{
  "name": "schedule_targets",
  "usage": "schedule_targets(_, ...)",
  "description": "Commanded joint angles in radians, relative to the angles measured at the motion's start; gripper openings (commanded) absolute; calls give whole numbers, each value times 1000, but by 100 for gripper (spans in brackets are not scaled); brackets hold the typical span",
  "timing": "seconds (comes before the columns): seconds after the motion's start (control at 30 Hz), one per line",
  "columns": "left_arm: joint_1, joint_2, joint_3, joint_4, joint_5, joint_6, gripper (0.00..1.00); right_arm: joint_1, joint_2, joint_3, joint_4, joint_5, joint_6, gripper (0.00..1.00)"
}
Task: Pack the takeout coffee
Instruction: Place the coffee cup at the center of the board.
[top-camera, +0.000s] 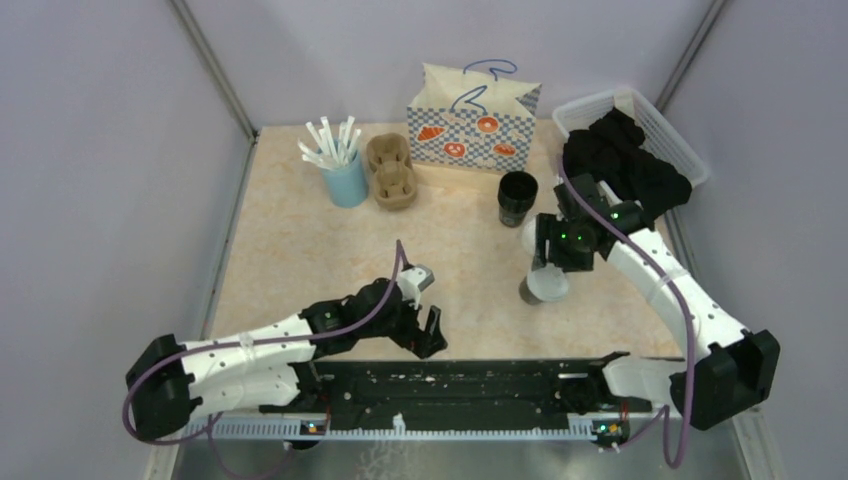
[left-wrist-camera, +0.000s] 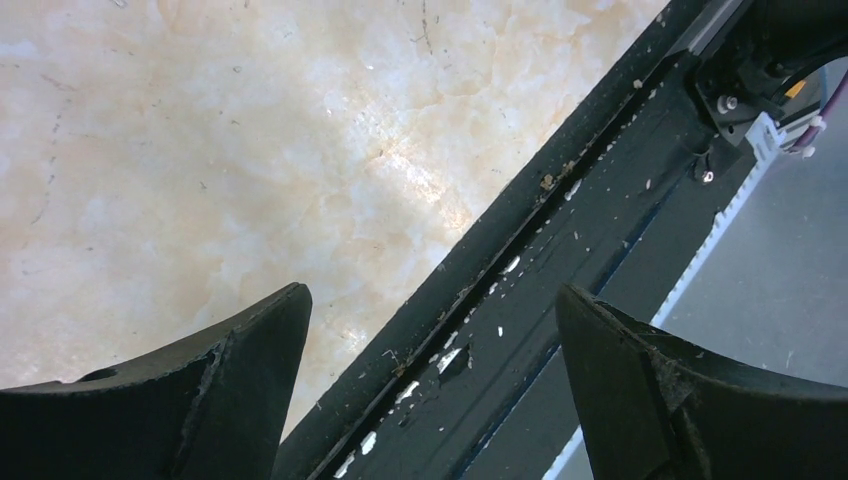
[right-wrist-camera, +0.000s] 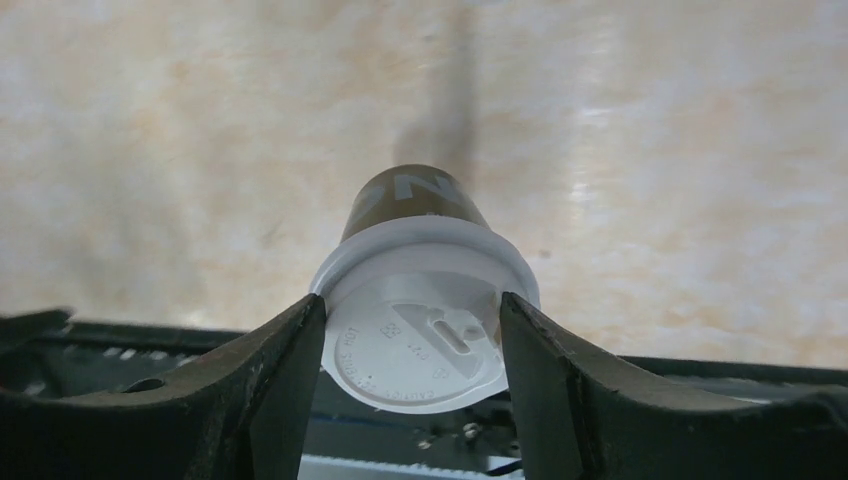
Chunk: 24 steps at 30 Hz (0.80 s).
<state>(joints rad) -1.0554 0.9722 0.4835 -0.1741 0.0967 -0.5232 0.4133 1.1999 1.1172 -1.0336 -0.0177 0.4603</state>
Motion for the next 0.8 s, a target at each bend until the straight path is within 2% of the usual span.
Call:
schedule_targets(0.0, 1, -52, 74, -59, -24, -4, 99, -80, 41, 82, -113, 288, -101, 63)
schedule_targets(0.23, 1, -108, 157, -165, -48, 17, 99, -298, 198, 153, 4, 306, -215, 63)
schedule_targets(0.47, 2, -168, 207, -223, -120, 45, 99, -444, 316, 192, 69, 277, -270, 64)
schedule_targets(0.67, 1, -175, 245, -251, -153, 79, 99, -451, 347, 187, 91, 278, -272, 68)
schedule_targets(0.77, 2, -154, 268, -258, -151, 101, 99, -455, 359, 194, 85, 263, -273, 77)
